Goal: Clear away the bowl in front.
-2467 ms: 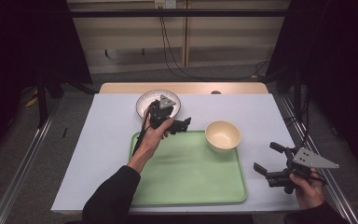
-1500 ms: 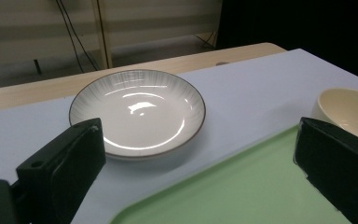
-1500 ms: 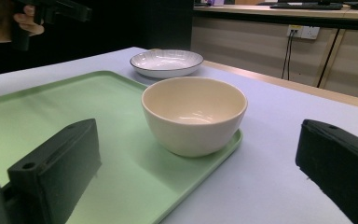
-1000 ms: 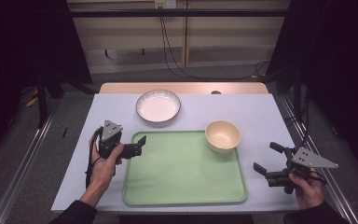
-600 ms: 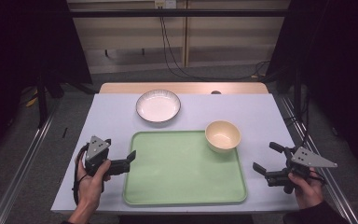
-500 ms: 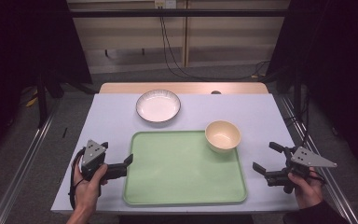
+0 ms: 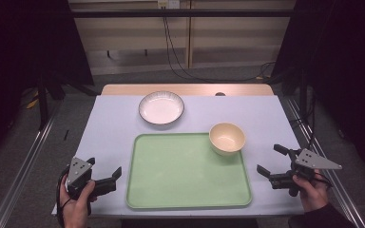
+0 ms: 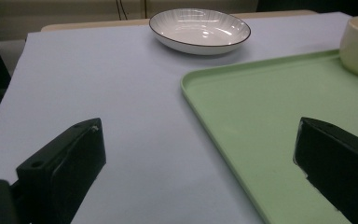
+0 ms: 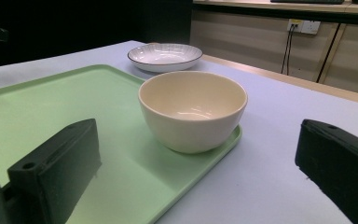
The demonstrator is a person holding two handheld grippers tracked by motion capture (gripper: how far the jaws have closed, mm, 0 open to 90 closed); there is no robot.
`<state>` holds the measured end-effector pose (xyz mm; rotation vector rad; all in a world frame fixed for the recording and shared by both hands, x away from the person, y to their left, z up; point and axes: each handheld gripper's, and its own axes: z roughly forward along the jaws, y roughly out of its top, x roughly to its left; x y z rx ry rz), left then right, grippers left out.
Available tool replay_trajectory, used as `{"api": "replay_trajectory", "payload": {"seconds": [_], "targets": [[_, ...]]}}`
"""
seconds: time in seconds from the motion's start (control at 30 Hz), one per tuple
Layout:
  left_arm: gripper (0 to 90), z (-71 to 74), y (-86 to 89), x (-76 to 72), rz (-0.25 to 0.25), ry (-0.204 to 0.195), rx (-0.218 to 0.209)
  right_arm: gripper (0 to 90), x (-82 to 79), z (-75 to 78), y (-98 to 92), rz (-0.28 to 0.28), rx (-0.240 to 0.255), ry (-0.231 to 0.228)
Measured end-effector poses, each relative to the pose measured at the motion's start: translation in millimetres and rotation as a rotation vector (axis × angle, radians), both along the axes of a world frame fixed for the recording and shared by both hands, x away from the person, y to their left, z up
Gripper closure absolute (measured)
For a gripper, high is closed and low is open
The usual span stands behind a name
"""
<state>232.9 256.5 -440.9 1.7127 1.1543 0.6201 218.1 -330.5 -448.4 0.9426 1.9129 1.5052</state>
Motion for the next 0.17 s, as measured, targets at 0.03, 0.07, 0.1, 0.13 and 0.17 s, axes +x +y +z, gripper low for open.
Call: {"api": "replay_trajectory", "payload": {"seconds": [0.03, 0.07, 0.1, 0.13, 0.17], "targets": [[2.2, 0.1, 1.6, -1.6, -0.003, 0.004, -0.012, 0.0, -0.1, 0.0, 0.2, 0.0, 0.0, 0.002], [1.9, 0.4, 2.3, -2.9, -0.001, 0.002, -0.009, 0.0, -0.8, 0.1, -0.1, -0.002, -0.002, 0.006], [2.0, 1.0, 2.5, -4.4, 0.007, -0.004, -0.012, 0.0, -0.9, 0.1, -0.2, -0.003, -0.001, 0.004], [2.0, 1.6, 2.8, -5.2, 0.007, -0.01, -0.014, 0.0, -0.4, -0.2, -0.6, -0.005, -0.008, 0.004], [1.6, 1.6, 2.4, -5.6, 0.009, -0.015, -0.011, 0.0, 0.3, -1.2, -0.1, -0.018, -0.016, 0.022]]}}
